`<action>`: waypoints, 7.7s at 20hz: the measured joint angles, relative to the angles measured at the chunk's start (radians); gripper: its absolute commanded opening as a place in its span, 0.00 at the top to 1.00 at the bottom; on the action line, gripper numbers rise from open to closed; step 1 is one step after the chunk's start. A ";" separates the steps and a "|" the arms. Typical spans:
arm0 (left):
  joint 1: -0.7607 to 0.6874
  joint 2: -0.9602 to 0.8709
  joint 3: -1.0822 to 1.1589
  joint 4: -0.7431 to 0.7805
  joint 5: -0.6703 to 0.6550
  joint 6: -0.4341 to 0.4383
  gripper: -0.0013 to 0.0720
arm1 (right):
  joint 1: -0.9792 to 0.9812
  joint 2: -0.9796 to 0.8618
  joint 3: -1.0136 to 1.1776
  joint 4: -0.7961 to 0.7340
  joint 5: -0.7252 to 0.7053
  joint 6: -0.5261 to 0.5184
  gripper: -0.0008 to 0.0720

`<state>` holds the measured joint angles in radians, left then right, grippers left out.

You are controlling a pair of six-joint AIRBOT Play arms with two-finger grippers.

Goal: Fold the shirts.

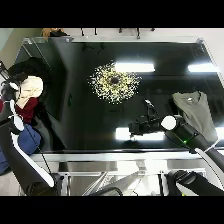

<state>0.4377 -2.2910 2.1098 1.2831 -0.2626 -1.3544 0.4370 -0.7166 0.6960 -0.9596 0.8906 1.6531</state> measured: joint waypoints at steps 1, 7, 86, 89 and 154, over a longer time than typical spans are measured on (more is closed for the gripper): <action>-0.006 0.033 0.000 0.000 -0.028 -0.003 0.97 | 0.000 0.000 0.000 0.000 0.000 0.000 0.96; -0.108 0.333 -0.029 -0.001 -0.126 0.058 0.97 | 0.000 0.000 0.000 0.000 0.000 0.000 0.96; -0.283 0.460 -0.535 -0.349 -1.185 0.105 0.04 | -0.116 -0.738 0.684 0.304 -0.103 -0.626 0.96; -0.226 0.465 -0.579 -0.299 -1.140 0.080 0.04 | -0.125 -0.737 0.684 0.306 -0.086 -0.629 0.96; -0.314 0.980 -1.106 -0.197 -0.776 0.186 0.96 | -0.164 -0.473 0.790 -0.420 0.187 -0.230 0.03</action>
<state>0.1238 -1.3109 1.0035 1.0863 -1.0382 -1.1683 0.2726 -1.1892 1.4857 -1.3800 1.0775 1.4231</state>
